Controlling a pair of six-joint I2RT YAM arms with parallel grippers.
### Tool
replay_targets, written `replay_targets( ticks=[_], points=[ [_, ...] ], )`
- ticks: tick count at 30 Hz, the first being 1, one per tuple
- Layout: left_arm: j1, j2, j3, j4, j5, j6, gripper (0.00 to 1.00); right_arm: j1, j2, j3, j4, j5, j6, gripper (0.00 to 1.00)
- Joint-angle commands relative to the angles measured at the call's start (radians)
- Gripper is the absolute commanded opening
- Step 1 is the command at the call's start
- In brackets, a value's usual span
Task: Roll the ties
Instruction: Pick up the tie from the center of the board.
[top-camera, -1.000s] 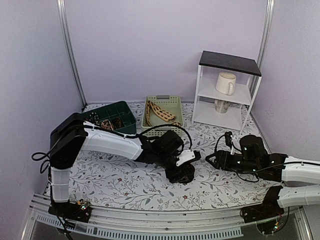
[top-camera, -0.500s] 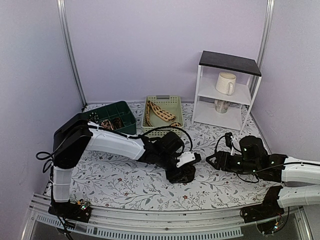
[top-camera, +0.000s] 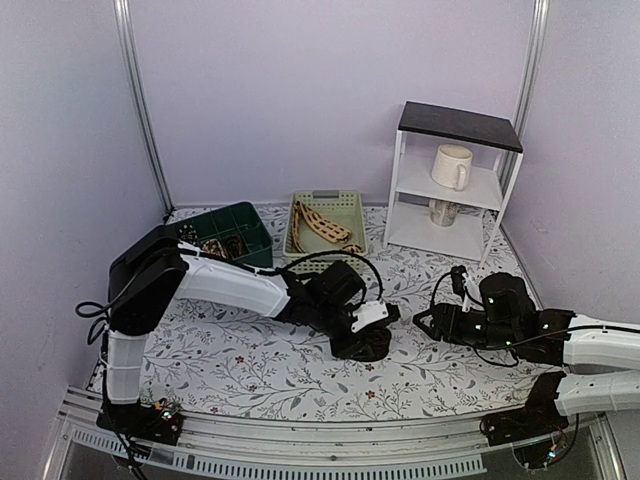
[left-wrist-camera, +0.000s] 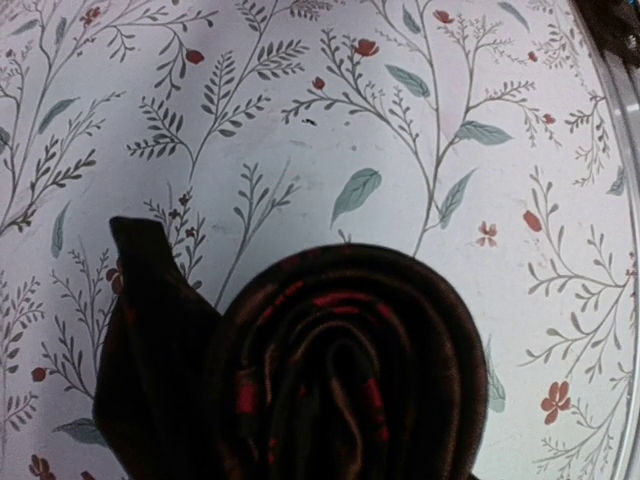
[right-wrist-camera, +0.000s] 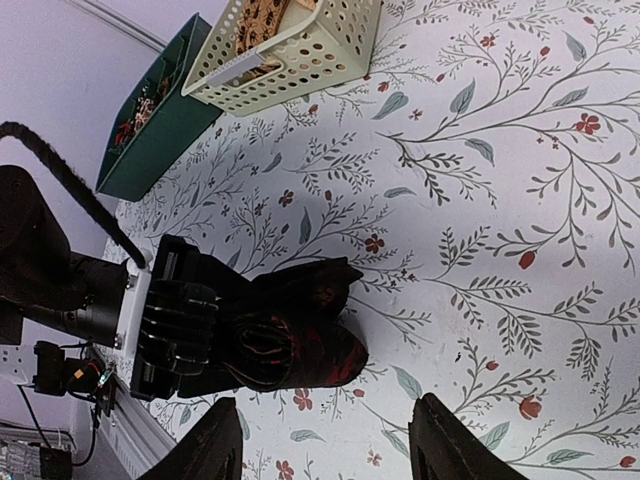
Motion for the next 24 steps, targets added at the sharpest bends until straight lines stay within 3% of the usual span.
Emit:
replay_targets(
  ticks=[1,14,19,24],
  points=[
    [0.024,-0.003,-0.022,0.018,0.022,-0.008,0.39,-0.005,-0.017,-0.007,-0.006,0.017,-0.006,0.58],
    [0.028,-0.057,-0.068,0.029,-0.078,-0.137,0.15,-0.005,-0.031,-0.002,-0.013,0.026,-0.014,0.58],
    [0.034,-0.165,-0.111,0.016,-0.270,-0.234,0.11,-0.005,-0.038,0.049,-0.068,0.061,-0.025,0.58],
    [0.071,-0.297,-0.120,-0.064,-0.445,-0.367,0.00,-0.005,-0.064,0.085,-0.106,0.066,-0.016,0.59]
  ],
)
